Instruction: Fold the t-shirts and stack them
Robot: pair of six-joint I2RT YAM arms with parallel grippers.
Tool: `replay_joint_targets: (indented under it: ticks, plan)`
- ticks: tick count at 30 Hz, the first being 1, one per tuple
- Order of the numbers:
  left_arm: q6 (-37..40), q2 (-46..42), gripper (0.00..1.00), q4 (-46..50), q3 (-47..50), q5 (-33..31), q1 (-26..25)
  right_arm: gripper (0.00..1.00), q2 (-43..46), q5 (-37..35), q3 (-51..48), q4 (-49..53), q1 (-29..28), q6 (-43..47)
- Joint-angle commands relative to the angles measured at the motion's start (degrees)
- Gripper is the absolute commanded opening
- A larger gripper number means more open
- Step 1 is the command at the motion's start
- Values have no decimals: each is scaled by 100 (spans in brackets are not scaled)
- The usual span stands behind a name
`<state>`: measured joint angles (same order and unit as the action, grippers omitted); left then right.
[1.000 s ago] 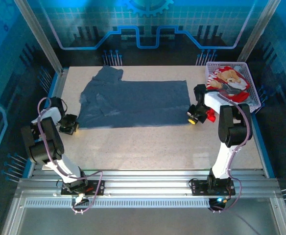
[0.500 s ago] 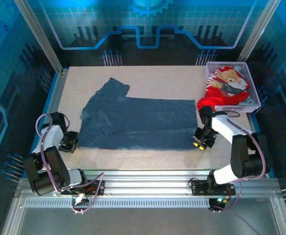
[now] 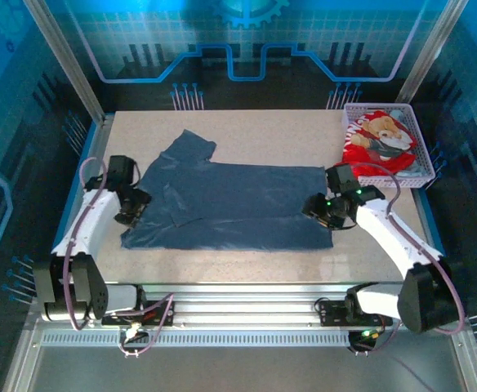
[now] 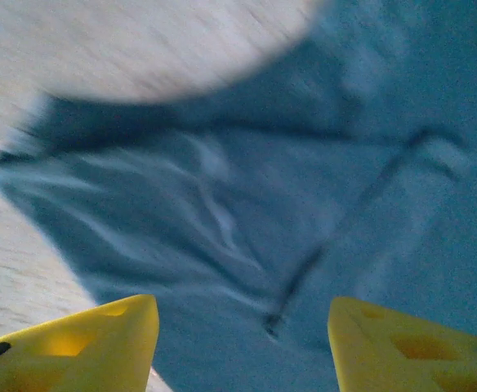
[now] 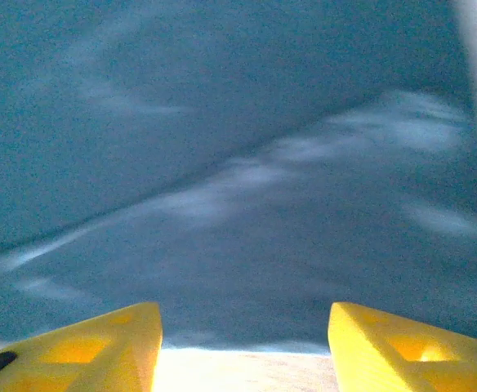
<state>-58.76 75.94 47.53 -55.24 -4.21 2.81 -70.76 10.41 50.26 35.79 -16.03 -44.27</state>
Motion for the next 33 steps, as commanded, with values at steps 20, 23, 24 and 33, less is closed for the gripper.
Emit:
replay_joint_targets:
  ticks: [20, 23, 24, 33]
  plan:
    - [-428, 1463, 29, -1621, 496, 1172, -953, 58, -605, 1939, -20, -1942, -884, 202]
    - [-381, 1506, 15, -1586, 297, 1096, -997, 58, -644, 1938, -19, -1962, -884, 182]
    - [-339, 1536, 10, -1540, 205, 1063, -1029, 57, -656, 1937, -19, -1962, -884, 173]
    - [216, 2173, 0, -1082, -783, 942, -1349, 56, -761, 1859, 221, -1883, -876, 173]
